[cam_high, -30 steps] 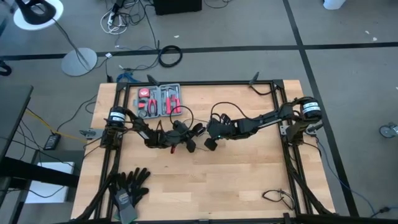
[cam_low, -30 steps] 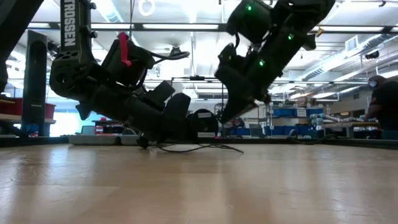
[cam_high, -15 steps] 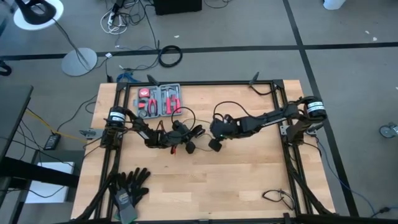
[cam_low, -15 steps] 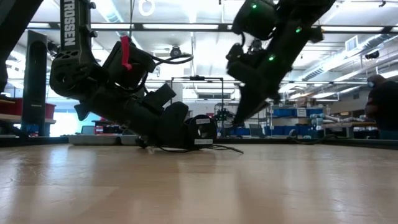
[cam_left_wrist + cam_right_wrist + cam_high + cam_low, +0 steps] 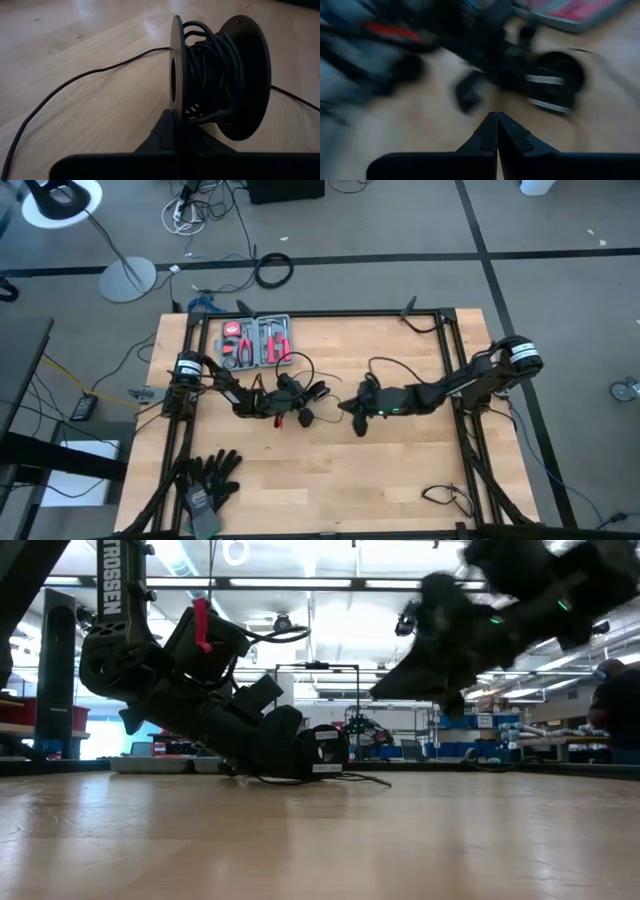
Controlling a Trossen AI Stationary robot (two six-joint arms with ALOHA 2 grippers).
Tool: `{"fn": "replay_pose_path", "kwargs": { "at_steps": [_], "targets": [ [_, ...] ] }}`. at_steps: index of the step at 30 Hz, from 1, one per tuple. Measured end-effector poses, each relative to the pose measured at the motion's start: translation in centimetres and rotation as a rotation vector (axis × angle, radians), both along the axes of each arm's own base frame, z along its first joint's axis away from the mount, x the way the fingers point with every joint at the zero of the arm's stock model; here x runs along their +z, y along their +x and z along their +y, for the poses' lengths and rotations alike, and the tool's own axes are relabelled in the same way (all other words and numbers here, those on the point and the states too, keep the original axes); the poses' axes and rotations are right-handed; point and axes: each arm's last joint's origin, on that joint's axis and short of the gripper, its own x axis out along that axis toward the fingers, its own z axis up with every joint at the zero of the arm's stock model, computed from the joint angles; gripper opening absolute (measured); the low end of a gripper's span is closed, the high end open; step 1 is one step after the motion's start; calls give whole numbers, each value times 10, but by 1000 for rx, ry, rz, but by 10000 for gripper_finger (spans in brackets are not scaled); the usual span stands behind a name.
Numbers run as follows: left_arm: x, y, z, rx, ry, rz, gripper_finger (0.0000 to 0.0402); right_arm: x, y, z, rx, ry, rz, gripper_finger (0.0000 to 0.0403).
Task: Coil cords
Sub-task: Coil the black wire onto the spool
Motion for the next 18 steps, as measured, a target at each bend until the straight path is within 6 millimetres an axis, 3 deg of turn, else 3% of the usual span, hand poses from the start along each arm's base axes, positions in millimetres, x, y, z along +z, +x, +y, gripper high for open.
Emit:
{"fn": "replay_pose_path", "kwargs": {
  "at_steps": [3, 6, 12, 18],
  "targets": [
    [0, 0, 0, 0, 0, -1, 0, -14, -18, -5, 24, 141, -231, 1],
    [0, 0, 0, 0, 0, -2, 0, -21, -30, -13, -27, 242, -314, 3],
    [0, 0, 0, -1, -1, -4, 0, -33, -17, -11, -67, 203, -74, 1],
    [0, 0, 0, -1, -1, -4, 0, -27, 9, -8, -80, 102, 220, 1]
  ]
}}
